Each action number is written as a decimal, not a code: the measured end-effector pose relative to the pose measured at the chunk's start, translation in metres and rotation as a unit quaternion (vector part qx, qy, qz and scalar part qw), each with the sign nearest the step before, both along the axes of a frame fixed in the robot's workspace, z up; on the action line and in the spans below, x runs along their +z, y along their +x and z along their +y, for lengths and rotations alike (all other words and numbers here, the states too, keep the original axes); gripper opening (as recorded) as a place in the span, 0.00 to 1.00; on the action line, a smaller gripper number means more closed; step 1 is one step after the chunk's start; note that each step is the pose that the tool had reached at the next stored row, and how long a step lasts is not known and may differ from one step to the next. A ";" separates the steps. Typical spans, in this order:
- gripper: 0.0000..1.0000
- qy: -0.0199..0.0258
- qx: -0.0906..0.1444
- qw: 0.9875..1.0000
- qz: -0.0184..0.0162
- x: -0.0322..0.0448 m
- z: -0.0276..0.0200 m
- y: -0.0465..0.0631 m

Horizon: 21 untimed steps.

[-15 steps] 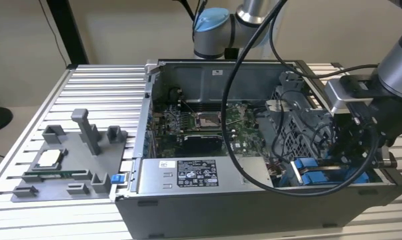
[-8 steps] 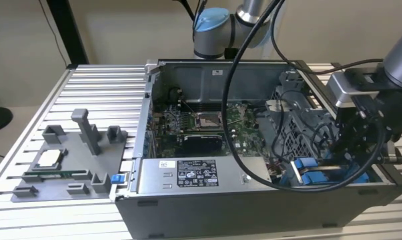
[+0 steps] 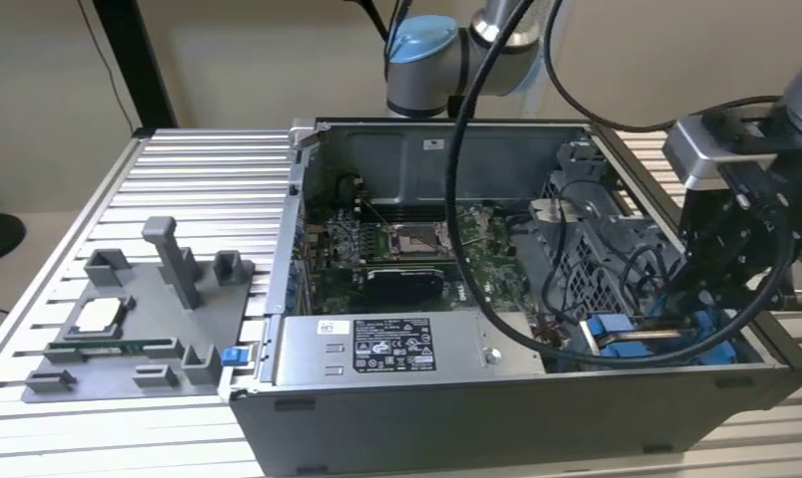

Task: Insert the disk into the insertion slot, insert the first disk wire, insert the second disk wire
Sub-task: 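Insert the first disk wire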

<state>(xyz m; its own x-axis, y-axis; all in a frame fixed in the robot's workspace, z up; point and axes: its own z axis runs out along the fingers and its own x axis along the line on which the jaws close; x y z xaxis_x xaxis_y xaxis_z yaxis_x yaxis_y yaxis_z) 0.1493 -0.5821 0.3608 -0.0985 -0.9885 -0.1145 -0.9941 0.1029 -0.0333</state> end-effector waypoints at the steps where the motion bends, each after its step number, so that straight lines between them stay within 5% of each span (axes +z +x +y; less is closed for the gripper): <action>1: 1.00 0.000 0.000 1.000 0.000 0.0027 0.0000 0.000; 5: 1.00 -0.001 0.000 1.000 0.000 0.0102 0.0000 0.000; 21: 1.00 -0.001 0.000 1.000 0.000 0.0102 0.0000 0.000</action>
